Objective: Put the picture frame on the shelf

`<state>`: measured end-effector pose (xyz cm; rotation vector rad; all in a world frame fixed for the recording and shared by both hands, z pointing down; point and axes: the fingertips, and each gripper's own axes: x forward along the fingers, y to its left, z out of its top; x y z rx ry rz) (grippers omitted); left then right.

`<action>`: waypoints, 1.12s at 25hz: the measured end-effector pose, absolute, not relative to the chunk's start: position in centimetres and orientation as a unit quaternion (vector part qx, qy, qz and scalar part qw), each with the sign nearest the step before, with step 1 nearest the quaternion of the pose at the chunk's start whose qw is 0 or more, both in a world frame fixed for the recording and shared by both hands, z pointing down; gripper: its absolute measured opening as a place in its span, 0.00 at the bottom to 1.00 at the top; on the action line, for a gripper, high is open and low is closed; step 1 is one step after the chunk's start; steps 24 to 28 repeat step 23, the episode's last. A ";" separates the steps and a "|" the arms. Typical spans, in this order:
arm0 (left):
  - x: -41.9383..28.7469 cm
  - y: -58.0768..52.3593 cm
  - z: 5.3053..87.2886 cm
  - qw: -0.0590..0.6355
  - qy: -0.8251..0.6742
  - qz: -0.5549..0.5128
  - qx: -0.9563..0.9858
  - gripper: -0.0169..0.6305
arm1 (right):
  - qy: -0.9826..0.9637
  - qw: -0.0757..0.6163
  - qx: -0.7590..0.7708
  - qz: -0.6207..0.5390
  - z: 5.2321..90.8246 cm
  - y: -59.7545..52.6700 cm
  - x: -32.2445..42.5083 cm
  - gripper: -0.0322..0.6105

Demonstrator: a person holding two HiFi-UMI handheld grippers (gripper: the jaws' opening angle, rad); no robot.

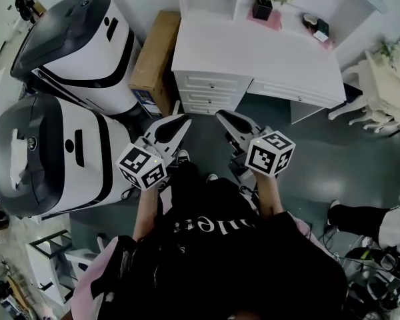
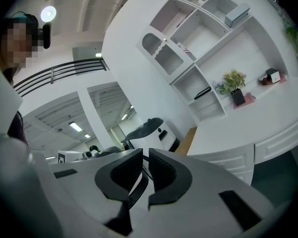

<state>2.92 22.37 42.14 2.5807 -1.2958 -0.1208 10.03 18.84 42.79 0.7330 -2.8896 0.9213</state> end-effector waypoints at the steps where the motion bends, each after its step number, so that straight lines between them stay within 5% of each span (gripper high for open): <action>1: 3.2 22.6 42.2 0.125 -0.446 -0.041 0.885 0.09 | -0.927 0.011 0.233 0.294 42.8 19.1 10.3 0.16; 28: 8.3 24.5 41.7 0.115 -0.443 -0.037 0.888 0.09 | -0.932 0.011 0.220 0.289 42.8 21.1 14.5 0.16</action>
